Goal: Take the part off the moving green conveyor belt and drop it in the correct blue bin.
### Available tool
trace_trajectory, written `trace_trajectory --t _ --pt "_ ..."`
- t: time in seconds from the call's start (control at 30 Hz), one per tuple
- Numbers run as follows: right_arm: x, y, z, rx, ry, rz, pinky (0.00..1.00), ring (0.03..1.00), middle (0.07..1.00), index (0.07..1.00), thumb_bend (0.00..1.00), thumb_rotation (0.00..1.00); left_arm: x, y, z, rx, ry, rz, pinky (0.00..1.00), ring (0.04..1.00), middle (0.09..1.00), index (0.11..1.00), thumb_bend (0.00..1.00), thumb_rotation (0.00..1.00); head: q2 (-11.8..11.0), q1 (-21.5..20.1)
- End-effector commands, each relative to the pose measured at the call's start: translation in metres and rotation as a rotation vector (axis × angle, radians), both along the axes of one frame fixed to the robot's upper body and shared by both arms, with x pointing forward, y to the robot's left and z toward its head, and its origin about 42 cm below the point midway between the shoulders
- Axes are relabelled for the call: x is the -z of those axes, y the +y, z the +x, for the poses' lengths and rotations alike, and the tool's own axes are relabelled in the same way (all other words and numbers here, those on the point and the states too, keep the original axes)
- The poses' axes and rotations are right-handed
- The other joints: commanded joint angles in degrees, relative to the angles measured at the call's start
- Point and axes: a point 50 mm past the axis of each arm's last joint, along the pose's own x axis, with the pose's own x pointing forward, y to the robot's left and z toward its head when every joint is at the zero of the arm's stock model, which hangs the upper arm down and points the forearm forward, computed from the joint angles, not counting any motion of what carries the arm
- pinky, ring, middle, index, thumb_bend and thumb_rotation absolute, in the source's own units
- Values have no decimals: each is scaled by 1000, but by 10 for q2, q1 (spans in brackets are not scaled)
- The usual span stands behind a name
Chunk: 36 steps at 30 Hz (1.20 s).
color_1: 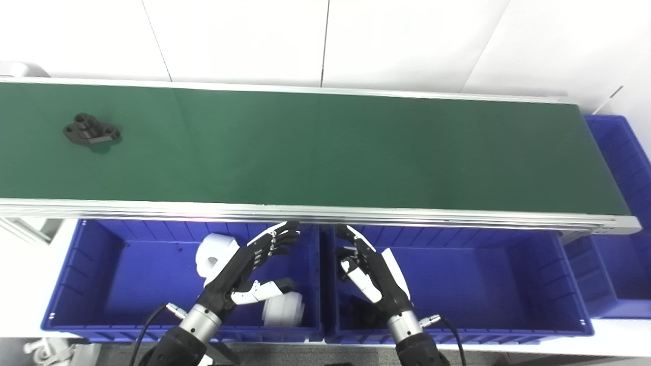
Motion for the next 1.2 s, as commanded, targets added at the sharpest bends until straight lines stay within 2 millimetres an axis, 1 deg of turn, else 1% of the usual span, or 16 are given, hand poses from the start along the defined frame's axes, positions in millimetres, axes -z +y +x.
trace_trajectory --t 0.0,0.67,1.17 --pt "-11 0 6 -10 -81 18 708 765 872 897 859 1000 -13 -7 6 -1 -74 -38 809 852 855 870 699 634 0 0" --pt "-10 1 6 -12 -76 17 725 769 878 897 859 1000 -12 -6 6 2 -68 -35 817 854 853 870 698 633 -3 0" --pt "-9 0 6 -14 -77 17 714 767 880 895 848 1000 -11 -7 7 4 -73 -32 816 854 853 870 687 629 -4 0"
